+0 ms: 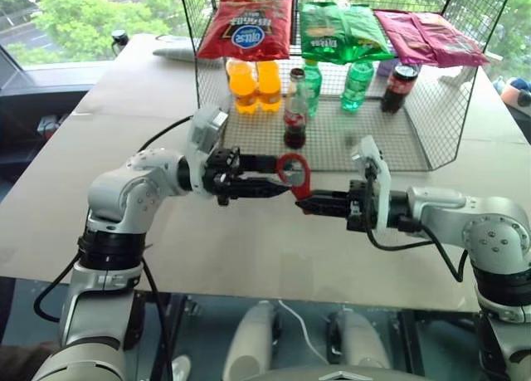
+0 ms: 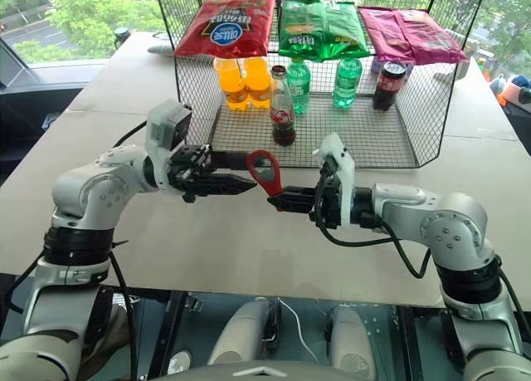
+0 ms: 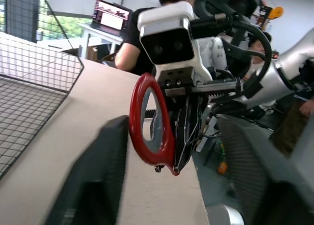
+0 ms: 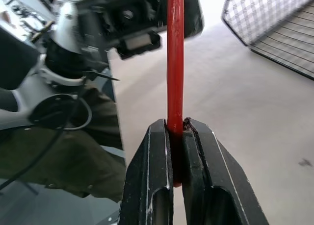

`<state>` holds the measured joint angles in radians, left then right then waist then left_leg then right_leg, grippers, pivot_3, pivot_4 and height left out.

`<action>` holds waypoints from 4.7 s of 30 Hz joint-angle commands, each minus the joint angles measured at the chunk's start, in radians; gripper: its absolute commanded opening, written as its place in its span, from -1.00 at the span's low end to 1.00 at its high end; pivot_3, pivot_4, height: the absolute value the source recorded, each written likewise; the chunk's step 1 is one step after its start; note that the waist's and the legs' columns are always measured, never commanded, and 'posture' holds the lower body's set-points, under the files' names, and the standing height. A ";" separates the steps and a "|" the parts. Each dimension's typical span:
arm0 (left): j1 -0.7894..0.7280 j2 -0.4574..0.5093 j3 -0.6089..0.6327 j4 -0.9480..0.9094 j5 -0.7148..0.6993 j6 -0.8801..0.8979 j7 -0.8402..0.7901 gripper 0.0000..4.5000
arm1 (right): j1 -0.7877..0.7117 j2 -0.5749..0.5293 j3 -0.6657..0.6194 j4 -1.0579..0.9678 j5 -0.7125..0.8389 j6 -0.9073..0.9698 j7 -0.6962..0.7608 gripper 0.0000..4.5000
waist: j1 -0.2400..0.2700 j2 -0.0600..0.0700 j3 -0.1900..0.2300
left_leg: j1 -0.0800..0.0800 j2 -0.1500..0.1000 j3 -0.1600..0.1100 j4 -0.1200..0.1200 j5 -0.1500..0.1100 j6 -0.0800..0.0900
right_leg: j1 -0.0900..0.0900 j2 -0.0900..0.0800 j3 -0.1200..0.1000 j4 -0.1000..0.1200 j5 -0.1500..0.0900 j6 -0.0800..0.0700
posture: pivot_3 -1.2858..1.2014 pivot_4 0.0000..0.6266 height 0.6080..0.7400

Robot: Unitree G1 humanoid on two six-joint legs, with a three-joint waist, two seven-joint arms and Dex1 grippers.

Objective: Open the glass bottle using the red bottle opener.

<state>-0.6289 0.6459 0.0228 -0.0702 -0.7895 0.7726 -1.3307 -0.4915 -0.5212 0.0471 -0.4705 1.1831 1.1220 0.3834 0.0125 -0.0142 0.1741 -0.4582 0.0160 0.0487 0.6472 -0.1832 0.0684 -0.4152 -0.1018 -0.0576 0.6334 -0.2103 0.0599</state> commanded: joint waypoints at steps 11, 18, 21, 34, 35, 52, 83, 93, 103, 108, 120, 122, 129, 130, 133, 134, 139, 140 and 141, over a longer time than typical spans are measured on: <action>-0.125 -0.131 0.049 0.157 0.303 -0.089 0.622 0.96 | 0.135 -0.131 0.065 -0.183 -0.557 -0.266 -0.124 -1.00 | 0.009 -0.001 0.001 | -0.001 -0.002 -0.001 0.001 0.000 0.000 | 0.000 0.000 -0.001 0.000 -0.002 0.004 | 0.03 -0.52 1.00; -0.195 -0.249 -0.006 0.320 0.466 -0.322 0.721 0.96 | 0.161 -0.063 0.058 -0.213 -0.658 -0.276 -0.179 -1.00 | 0.002 -0.002 0.001 | -0.002 -0.004 -0.001 0.000 0.000 0.000 | 0.000 0.001 -0.001 0.000 0.002 0.005 | 0.03 -0.52 1.00; -0.236 -0.283 -0.010 0.397 0.497 -0.385 0.731 0.96 | 0.170 -0.053 0.059 -0.222 -0.691 -0.270 -0.182 -1.00 | 0.002 -0.002 0.001 | -0.002 -0.004 -0.001 0.000 0.000 0.000 | 0.000 0.001 -0.001 -0.001 0.002 0.005 | 0.03 -0.52 1.00; -0.427 -0.376 -0.027 0.700 0.572 -0.528 0.701 0.96 | 0.189 -0.015 0.053 -0.252 -0.750 -0.245 -0.179 -1.00 | 0.003 -0.002 0.001 | -0.002 -0.005 -0.001 0.001 0.000 0.000 | 0.000 0.000 -0.002 -0.001 0.002 0.005 | 0.03 -0.52 1.00; -0.444 -0.381 -0.025 0.733 0.577 -0.542 0.701 0.96 | 0.190 -0.013 0.052 -0.255 -0.752 -0.243 -0.178 -1.00 | 0.002 -0.002 0.002 | -0.002 -0.005 -0.001 0.001 0.000 0.000 | 0.000 0.000 -0.002 -0.001 0.002 0.005 | 0.03 -0.52 1.00; -0.620 -0.431 0.003 1.153 0.656 -0.775 0.695 0.79 | 0.208 0.008 0.027 -0.297 -0.777 -0.195 -0.179 -1.00 | 0.002 -0.003 0.002 | -0.003 -0.005 -0.001 0.001 0.000 0.001 | 0.000 0.000 -0.002 0.000 0.002 0.005 | 0.03 -0.52 1.00; -0.203 -0.338 -0.077 0.179 0.433 -0.359 0.333 0.03 | 0.227 0.000 -0.035 -0.319 -0.824 -0.239 -0.144 -1.00 | 0.001 -0.003 0.002 | -0.003 -0.004 -0.002 0.002 0.000 0.001 | 0.000 0.000 -0.002 0.001 0.002 0.005 | 0.03 -0.52 1.00; -0.061 -0.281 -0.118 0.038 0.358 -0.322 0.218 0.03 | 0.381 -0.052 -0.128 -0.407 -0.891 -0.328 -0.131 -1.00 | 0.001 -0.002 0.002 | -0.003 -0.004 -0.003 0.004 0.000 0.001 | 0.000 0.000 -0.002 0.003 0.002 0.005 | 0.03 -0.52 1.00; -0.039 -0.273 -0.206 0.137 0.443 -0.452 0.158 0.03 | 0.318 -0.022 -0.002 -0.377 -1.063 -0.474 -0.176 -1.00 | 0.002 -0.002 0.001 | -0.002 -0.004 -0.002 0.005 0.000 0.001 | 0.000 0.000 -0.001 0.004 0.000 0.001 | 0.03 -0.52 1.00; -0.045 -0.276 -0.219 0.159 0.452 -0.488 0.140 0.03 | 0.319 -0.064 0.099 -0.342 -1.212 -0.588 -0.164 -1.00 | 0.002 -0.002 0.001 | -0.002 -0.004 -0.002 0.005 0.000 0.001 | 0.000 0.000 -0.001 0.004 0.000 0.001 | 0.03 -0.52 1.00; -0.055 -0.293 -0.210 0.167 0.435 -0.492 0.146 0.98 | 0.397 -0.019 0.145 -0.318 -1.359 -0.710 -0.148 -1.00 | 0.002 -0.002 0.001 | -0.002 -0.004 -0.002 0.006 0.000 0.001 | 0.000 0.000 -0.001 0.005 -0.002 0.004 | 0.03 -0.52 1.00; -0.056 -0.298 -0.199 0.159 0.418 -0.488 0.144 0.98 | 0.404 -0.007 0.145 -0.321 -1.369 -0.711 -0.141 -1.00 | 0.002 -0.002 0.001 | -0.002 -0.004 -0.002 0.006 0.000 0.001 | 0.000 0.000 -0.001 0.005 -0.002 0.004 | 0.03 -0.52 1.00; -0.058 -0.284 -0.184 0.143 0.396 -0.483 0.131 0.98 | 0.416 0.013 0.128 -0.324 -1.393 -0.717 -0.115 -1.00 | 0.002 -0.002 0.001 | -0.001 -0.004 -0.002 0.006 0.000 0.001 | 0.000 0.000 -0.001 0.005 -0.002 0.004 | 0.03 -0.52 1.00; -0.058 -0.283 -0.184 0.141 0.394 -0.482 0.130 0.98 | 0.418 0.015 0.127 -0.324 -1.395 -0.718 -0.113 -1.00 | 0.002 -0.002 0.001 | -0.001 -0.004 -0.002 0.006 0.000 0.001 | 0.000 0.000 -0.001 0.005 -0.002 0.004 | 0.03 -0.52 1.00; -0.054 -0.274 -0.179 0.130 0.386 -0.476 0.127 0.63 | 0.428 0.013 0.111 -0.326 -1.403 -0.727 -0.100 -1.00 | 0.002 -0.002 0.001 | -0.001 -0.004 -0.002 0.006 0.000 0.001 | 0.000 0.000 -0.001 0.005 -0.002 0.004 | 0.03 -0.52 1.00; -0.053 -0.272 -0.177 0.127 0.383 -0.475 0.126 0.40 | 0.432 0.013 0.106 -0.327 -1.404 -0.729 -0.096 -1.00 | 0.002 -0.002 0.001 | -0.001 -0.004 -0.002 0.006 0.000 0.001 | 0.000 0.000 -0.001 0.005 -0.002 0.004 | 0.03 -0.52 1.00; -0.053 -0.269 -0.178 0.121 0.380 -0.474 0.122 0.21 | 0.445 0.016 0.090 -0.331 -1.410 -0.742 -0.081 -1.00 | 0.002 -0.002 0.001 | -0.001 -0.004 -0.002 0.006 0.000 0.001 | 0.000 0.000 0.000 0.005 -0.002 0.004 | 0.03 -0.52 1.00; -0.053 -0.269 -0.179 0.121 0.380 -0.475 0.121 0.21 | 0.445 0.017 0.090 -0.331 -1.413 -0.744 -0.080 -1.00 | 0.002 -0.002 0.001 | -0.001 -0.004 -0.002 0.006 0.000 0.001 | 0.000 0.000 0.000 0.006 -0.002 0.004 | 0.03 -0.52 1.00; -0.054 -0.270 -0.180 0.122 0.380 -0.476 0.121 0.21 | 0.446 0.017 0.090 -0.330 -1.417 -0.747 -0.078 -1.00 | 0.002 -0.002 0.001 | -0.001 -0.004 -0.002 0.006 0.000 0.001 | 0.000 0.000 0.000 0.006 -0.002 0.004 | 0.03 -0.52 1.00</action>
<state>-0.6645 0.3757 -0.1664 0.0888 -0.3939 0.3028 -1.2050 -0.0454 -0.5053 0.1694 -0.7592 -0.2260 0.4006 0.3032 0.0142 -0.0163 0.1755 -0.4594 0.0123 0.0469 0.6531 -0.1832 0.0690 -0.4150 -0.1022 -0.0580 0.6389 -0.2125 0.0638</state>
